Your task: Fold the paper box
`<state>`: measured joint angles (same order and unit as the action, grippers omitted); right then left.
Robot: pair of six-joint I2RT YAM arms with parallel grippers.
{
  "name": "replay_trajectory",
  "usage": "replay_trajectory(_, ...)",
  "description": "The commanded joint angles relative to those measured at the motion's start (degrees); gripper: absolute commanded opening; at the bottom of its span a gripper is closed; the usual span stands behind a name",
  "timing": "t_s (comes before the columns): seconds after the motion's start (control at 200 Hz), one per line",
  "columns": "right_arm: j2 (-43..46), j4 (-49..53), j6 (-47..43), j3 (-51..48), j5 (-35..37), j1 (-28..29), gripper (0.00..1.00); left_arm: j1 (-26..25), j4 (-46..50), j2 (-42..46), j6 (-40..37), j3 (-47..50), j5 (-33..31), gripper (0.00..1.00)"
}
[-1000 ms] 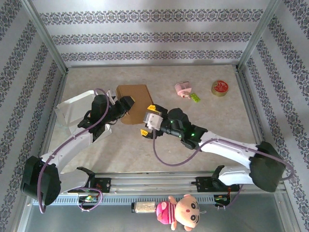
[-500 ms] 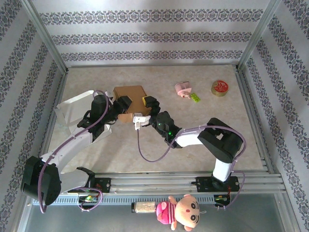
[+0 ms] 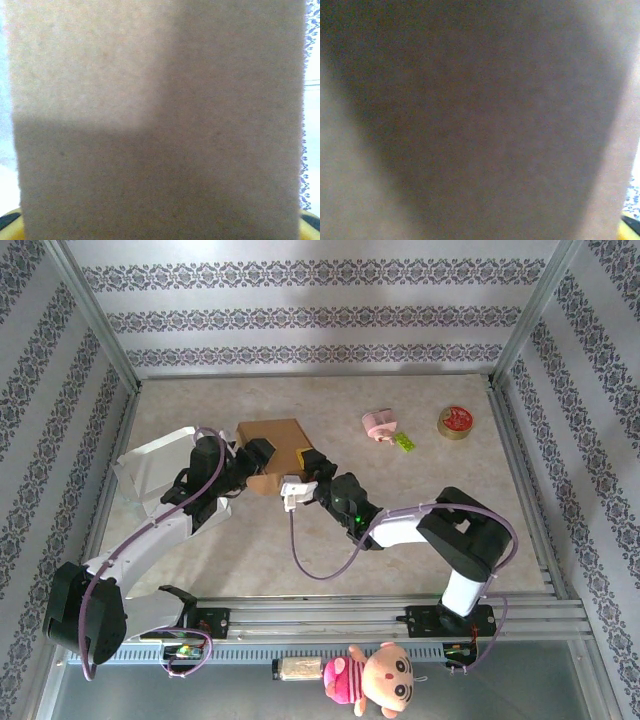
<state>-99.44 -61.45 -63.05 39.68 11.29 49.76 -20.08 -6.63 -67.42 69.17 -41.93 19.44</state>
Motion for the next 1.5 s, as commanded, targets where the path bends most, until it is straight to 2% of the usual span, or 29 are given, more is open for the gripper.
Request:
replay_trajectory(0.0, 4.3, 5.0, 5.4, -2.0, -3.0, 0.5, 0.48, 0.1, 1.5, 1.4, -3.5, -2.4, -1.3, 0.69)
replay_trajectory(0.085, 7.7, 9.5, 7.4, -2.8, -3.6, 0.0, 0.47, 0.3, 5.3, 3.1, -7.9, -4.5, -2.8, 0.87)
replay_trajectory(0.14, 10.6, 14.7, 9.6, -2.8, -5.6, -0.9, 0.47, 0.5, 9.8, 4.7, -12.0, -6.5, -5.3, 0.94)
replay_trajectory(0.21, 15.1, 23.6, 14.7, -1.6, -10.6, -3.1, 0.47, 0.6, 16.4, 7.3, -17.8, -9.2, -10.2, 0.98)
replay_trajectory(0.33, 21.0, 51.6, 22.6, 8.1, -28.5, -9.9, 0.47, 0.7, 27.5, 12.9, -27.6, -13.8, -19.8, 1.00)
replay_trajectory(0.405, 20.3, 70.2, 21.1, 17.3, -34.9, -11.9, 0.48, 0.7, 32.3, 16.7, -33.7, -15.7, -24.7, 1.00)
replay_trajectory(0.47, 17.5, 85.9, 16.9, 26.7, -34.1, -11.9, 0.51, 0.7, 35.6, 20.1, -37.5, -16.6, -27.4, 1.00)
replay_trajectory(0.57, 11.5, 106.6, 11.3, 40.4, -31.9, -11.5, 0.51, 0.7, 38.1, 25.6, -40.8, -15.9, -28.0, 1.00)
replay_trajectory(0.76, -1.6, 129.8, 9.5, 59.8, -27.0, -11.6, 0.50, 0.6, 37.4, 33.5, -36.1, -8.3, -24.9, 0.99)
replay_trajectory(0.845, -5.8, 133.2, 9.2, 63.4, -25.7, -11.9, 0.48, 0.6, 37.1, 34.1, -34.8, -5.8, -21.6, 1.00)
replay_trajectory(1.069, -12.1, 132.6, 9.7, 62.4, -22.8, -11.9, 0.50, 0.4, 33.5, 29.8, -34.6, -2.0, -9.0, 1.00)
replay_trajectory(1.109, -12.4, 131.7, 10.6, 61.9, -22.6, -11.9, 0.55, 0.3, 33.3, 29.3, -35.0, -1.8, -8.2, 1.00)
replay_trajectory(1.159, -12.3, 130.5, 11.2, 61.3, -22.9, -11.9, 0.65, 0.3, 33.0, 29.1, -35.4, -1.6, -8.0, 1.00)
replay_trajectory(1.254, -10.5, 127.6, 12.5, 59.9, -23.3, -11.8, 0.77, 0.1, 32.4, 29.0, -35.7, -1.4, -8.3, 1.00)
replay_trajectory(1.424, -5.0, 119.6, 15.8, 55.8, -24.4, -12.1, 0.85, 0.0, 31.9, 27.6, -38.0, -1.1, -7.8, 1.00)
replay_trajectory(1.494, -2.9, 116.3, 21.2, 54.8, -26.2, -12.9, 0.87, 0.0, 31.6, 26.4, -40.0, -1.4, -7.1, 1.00)
